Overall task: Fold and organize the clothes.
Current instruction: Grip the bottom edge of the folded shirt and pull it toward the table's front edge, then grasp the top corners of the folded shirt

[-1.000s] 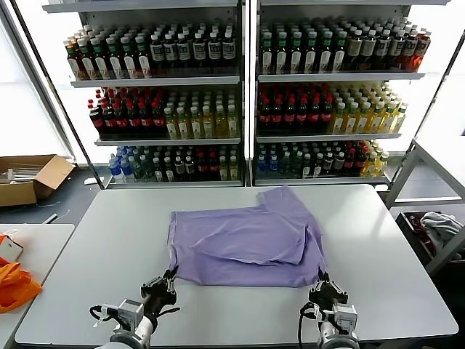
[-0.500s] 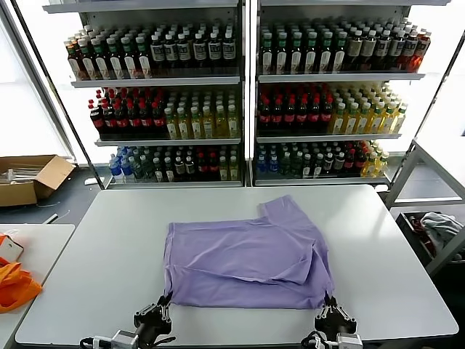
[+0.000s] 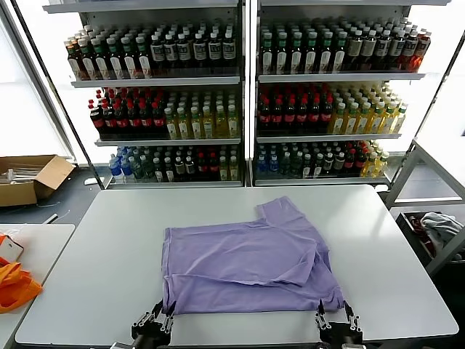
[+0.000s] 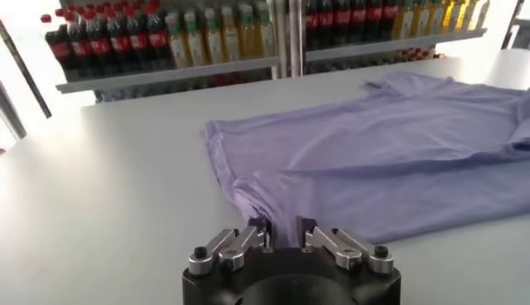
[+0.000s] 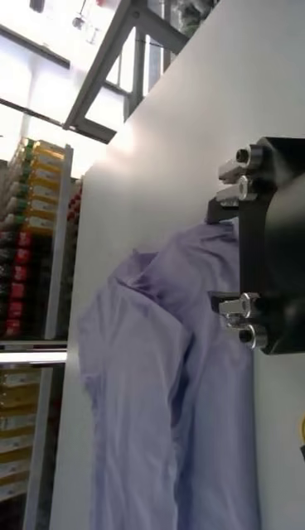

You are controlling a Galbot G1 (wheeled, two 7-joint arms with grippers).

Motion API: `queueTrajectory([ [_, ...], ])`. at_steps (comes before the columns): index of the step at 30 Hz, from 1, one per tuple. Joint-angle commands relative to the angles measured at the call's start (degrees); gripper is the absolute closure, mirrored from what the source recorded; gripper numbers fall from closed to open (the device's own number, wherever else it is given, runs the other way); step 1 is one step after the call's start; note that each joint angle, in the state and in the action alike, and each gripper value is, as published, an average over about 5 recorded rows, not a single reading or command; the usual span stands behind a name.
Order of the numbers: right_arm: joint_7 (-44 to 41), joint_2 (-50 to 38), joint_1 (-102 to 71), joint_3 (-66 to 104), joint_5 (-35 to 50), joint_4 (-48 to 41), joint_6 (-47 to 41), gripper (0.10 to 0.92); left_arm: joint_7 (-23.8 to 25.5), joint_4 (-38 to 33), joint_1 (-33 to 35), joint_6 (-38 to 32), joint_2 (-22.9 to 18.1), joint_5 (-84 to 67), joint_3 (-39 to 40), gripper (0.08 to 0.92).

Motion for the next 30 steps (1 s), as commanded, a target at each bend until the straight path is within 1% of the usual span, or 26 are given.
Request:
queueTrajectory([
  [1,-2.03,0.09,4.36,6.82,1.27,3.8,2.1,0.253,1.81,-8.27,-5.17,-0.25,-0.91,-3.19,-5.14,0.594],
  [3,-3.47,-0.52,8.06,9.78,3.24,2.05,3.42,0.218,3.62,-7.74,-8.3,-0.62,-0.56,-4.33,-6.37,0.542],
  [6,-5.45,-2.46,15.01,13.02,6.75,-1.64,4.04,0.205,6.95,-5.67,-13.0,-1.37,0.94,-5.12,-7.68,0.456],
  [8,-7.17,-4.37,19.99,14.09,8.94,-4.44,3.84,0.203,8.8,-3.71,-16.25,-1.67,2.98,-6.36,-8.34,0.395],
  [10,-8.96,-6.81,25.17,14.03,11.93,-7.51,3.14,0.203,10.1,-0.61,-20.16,-1.72,5.84,-8.26,-8.33,0.334],
  [13,-12.08,-11.2,33.65,10.94,19.14,-13.95,0.55,0.202,11.22,5.91,-27.31,-1.32,10.13,-10.74,-5.9,0.251],
  [16,-14.33,-15.14,43.44,4.66,24.09,-21.51,-1.84,0.202,12.15,12.96,-34.21,-0.85,12.25,-11.92,-1.71,0.194],
  [20,-13.71,-17.55,55.54,-6.73,24.71,-30.41,-4.16,0.203,12.17,21.71,-42.42,0.47,12.97,-14.06,2.98,0.178],
  [23,-14.03,-17.44,61.16,-12.85,24.7,-35.38,-5.21,0.203,12.02,27.29,-47.69,1.69,13.34,-16.71,4.93,0.177],
  [26,-15.93,-15.18,65.35,-16.17,24.71,-41.22,-6.13,0.203,12.16,31.79,-50.23,2.76,13.29,-18.34,6.21,0.177],
  [30,-20.31,-10.9,67.3,-16.15,22.48,-48.73,-7.3,0.203,11.94,35.18,-50.55,4.26,11.92,-18.33,6.84,0.177],
])
